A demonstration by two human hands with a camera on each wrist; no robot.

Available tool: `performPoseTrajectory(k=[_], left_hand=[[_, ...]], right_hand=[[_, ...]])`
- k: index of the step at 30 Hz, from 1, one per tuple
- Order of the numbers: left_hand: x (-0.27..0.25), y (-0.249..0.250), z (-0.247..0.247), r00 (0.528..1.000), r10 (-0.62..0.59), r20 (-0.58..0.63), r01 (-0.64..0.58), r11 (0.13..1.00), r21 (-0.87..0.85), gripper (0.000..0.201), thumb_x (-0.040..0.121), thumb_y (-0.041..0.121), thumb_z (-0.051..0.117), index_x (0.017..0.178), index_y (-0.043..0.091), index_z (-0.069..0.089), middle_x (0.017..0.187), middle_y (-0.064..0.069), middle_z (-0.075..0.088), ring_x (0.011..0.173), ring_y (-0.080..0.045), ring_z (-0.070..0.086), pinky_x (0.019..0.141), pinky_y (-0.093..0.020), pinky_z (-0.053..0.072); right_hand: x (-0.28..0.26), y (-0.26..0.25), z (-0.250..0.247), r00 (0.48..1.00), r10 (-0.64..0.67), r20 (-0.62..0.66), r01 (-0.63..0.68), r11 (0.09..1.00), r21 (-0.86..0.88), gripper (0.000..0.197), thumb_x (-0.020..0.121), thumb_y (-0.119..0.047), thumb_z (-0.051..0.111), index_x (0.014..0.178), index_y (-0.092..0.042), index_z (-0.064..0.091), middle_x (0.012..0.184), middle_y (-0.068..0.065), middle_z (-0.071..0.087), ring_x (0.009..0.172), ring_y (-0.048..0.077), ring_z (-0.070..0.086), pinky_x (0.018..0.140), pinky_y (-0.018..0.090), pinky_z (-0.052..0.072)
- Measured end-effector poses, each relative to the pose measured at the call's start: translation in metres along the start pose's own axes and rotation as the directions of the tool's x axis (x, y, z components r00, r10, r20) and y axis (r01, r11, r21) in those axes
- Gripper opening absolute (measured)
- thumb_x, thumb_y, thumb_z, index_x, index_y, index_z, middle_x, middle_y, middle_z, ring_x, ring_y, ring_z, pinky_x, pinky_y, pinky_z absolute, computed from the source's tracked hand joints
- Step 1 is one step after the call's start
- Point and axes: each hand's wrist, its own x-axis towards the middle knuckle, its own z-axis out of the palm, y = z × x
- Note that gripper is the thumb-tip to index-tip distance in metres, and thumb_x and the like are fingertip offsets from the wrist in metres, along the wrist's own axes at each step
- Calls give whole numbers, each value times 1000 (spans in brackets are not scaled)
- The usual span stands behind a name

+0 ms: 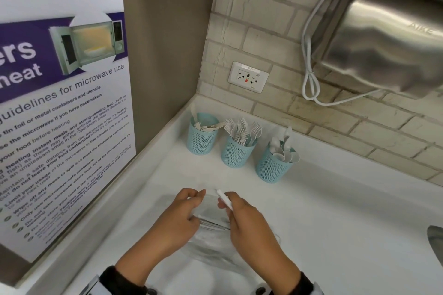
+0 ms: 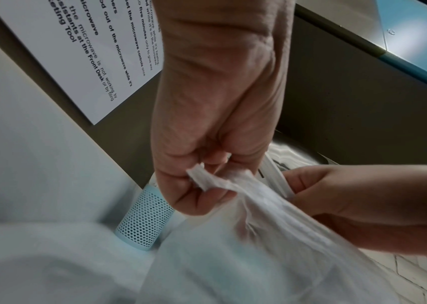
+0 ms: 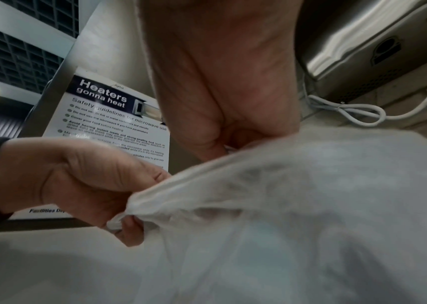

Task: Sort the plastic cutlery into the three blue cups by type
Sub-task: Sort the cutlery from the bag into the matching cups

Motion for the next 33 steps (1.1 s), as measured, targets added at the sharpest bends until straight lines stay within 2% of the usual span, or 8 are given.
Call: performPoseTrajectory(k=[4, 12, 21, 25, 27, 30, 31, 33], left_hand=[[-1, 2, -1, 1000, -2, 16, 2, 1000, 20, 61, 92, -2, 42, 147, 21, 31, 120, 19, 34, 67, 10, 50, 66, -5, 40], [-6, 8, -5, 999, -7, 43, 6, 999, 37, 61, 93, -1, 41, 147, 24, 30, 121, 23, 33, 67, 12, 49, 65, -6, 42], [-11, 13, -8, 984, 57, 168, -82, 986, 145, 57, 93, 6, 46, 144, 28, 36, 123, 24, 36, 63, 11, 47, 63, -3, 36], [-12, 11, -13, 960, 11, 280, -93, 955, 282, 53, 92, 9, 45, 139, 33, 43, 128, 20, 40, 71, 9, 49, 61, -2, 34], [-15, 11, -15, 947, -3, 320, -117, 928, 354, 49, 93, 17, 48, 137, 37, 45, 129, 21, 41, 88, 6, 48, 71, 0, 32], [-16, 18, -12, 988, 23, 156, -102, 846, 524, 46, 89, 55, 49, 134, 44, 45, 132, 25, 34, 125, -5, 30, 95, -21, 26], [-16, 22, -9, 996, 29, 83, -70, 826, 559, 48, 85, 67, 43, 128, 47, 49, 130, 26, 33, 127, -7, 25, 94, -26, 22], [-17, 34, -7, 998, 57, -26, -41, 908, 418, 47, 80, 78, 28, 104, 55, 60, 121, 27, 41, 123, -5, 28, 93, -26, 22]], right_hand=[[1, 1, -9, 999, -20, -49, 26, 991, 130, 25, 99, -11, 38, 118, -23, 50, 113, -9, 63, 99, 13, 61, 84, 31, 47], [0, 1, -21, 996, 13, -93, 21, 933, 358, 23, 100, -9, 43, 113, -25, 53, 102, -18, 67, 99, -10, 57, 82, 4, 39], [-3, -6, -41, 951, 197, -240, 56, 651, 757, 15, 99, -13, 45, 99, -13, 60, 90, 2, 73, 89, 5, 66, 75, 10, 45], [-6, -12, -44, 924, 154, -349, 152, 691, 707, 17, 99, -15, 44, 96, -15, 60, 90, -4, 73, 93, 4, 66, 77, 9, 44], [-8, -15, -44, 899, 109, -424, 216, 731, 647, 17, 99, -13, 44, 94, -15, 60, 90, -10, 71, 96, 4, 65, 79, 11, 43], [-9, -19, -42, 854, 12, -521, 310, 791, 528, 20, 100, -9, 43, 91, -16, 59, 92, -13, 68, 98, 3, 64, 80, 10, 43], [-9, -20, -41, 838, -35, -544, 342, 811, 475, 22, 98, -9, 41, 90, -21, 58, 93, -13, 67, 101, 4, 63, 81, 13, 44], [-9, -23, -39, 801, -168, -575, 422, 839, 342, 30, 89, -6, 34, 93, -26, 55, 101, -12, 63, 110, 8, 60, 86, 21, 46]])
